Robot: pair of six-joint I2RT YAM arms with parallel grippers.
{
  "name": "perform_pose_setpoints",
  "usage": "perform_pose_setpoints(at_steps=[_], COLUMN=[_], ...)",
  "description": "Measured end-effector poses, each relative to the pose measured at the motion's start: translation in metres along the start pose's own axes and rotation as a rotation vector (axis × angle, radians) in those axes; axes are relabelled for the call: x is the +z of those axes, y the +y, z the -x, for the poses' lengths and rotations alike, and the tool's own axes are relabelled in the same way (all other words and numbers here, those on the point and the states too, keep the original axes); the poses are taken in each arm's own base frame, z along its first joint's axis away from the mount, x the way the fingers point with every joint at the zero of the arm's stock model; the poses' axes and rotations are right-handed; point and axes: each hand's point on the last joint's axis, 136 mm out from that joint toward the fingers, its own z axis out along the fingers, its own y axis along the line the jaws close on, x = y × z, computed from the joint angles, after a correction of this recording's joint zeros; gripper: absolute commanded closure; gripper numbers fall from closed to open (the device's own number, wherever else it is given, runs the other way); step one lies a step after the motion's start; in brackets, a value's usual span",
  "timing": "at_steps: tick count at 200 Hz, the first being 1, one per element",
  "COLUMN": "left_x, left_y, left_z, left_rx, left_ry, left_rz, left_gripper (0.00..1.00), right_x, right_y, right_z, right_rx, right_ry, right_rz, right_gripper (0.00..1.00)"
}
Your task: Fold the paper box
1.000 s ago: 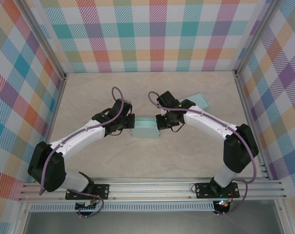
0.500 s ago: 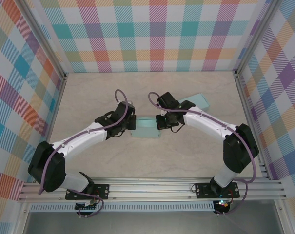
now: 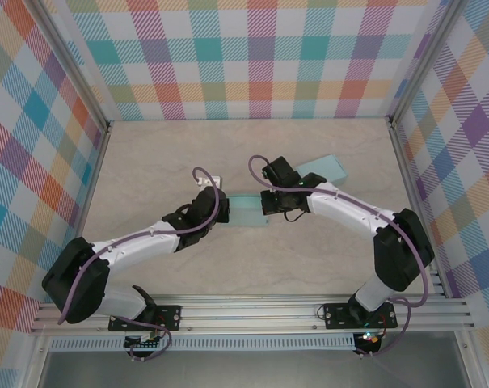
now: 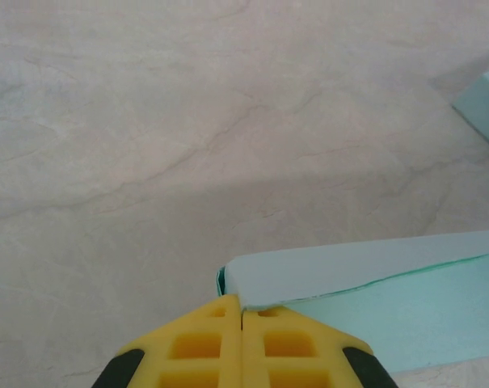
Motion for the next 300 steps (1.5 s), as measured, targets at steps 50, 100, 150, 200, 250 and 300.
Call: perform_pose_setpoints(at_steps=[50, 100, 150, 200, 250, 300], left_x=[0.015, 0.023, 0.022, 0.023, 0.024, 0.024], left_y=[-0.010, -0.009, -0.014, -0.016, -0.018, -0.017], left_z=[0.008, 0.013, 0.012, 0.011, 0.011, 0.011], left_rx=[-0.007, -0.016, -0.010, -0.023, -0.030, -0.029], left_ry=[-0.060, -0.086, -0.083, -0.084, -0.090, -0.094], left_rz=[-0.004, 0.035, 0.027, 0.023, 0.019, 0.026], left_gripper=[1.00, 1.00, 1.00, 1.00, 1.00, 1.00], right_x=[0.002, 0.001, -0.019, -0.052, -0.035, -0.006], right_y=[-0.016, -0.028, -0.019, -0.016, -0.044, -0.034], right_z=[0.010, 0.007, 0.004, 0.035, 0.055, 0.054], right_rx=[-0.005, 0.033, 0.061, 0.162, 0.350, 0.383], right_ry=[-0.066, -0.071, -0.080, -0.177, -0.183, -0.114], right_rz=[-0.088, -0.129, -0.062, 0.002, 0.038, 0.095], right_gripper=[0.83, 0.49, 0.30, 0.23, 0.23, 0.24])
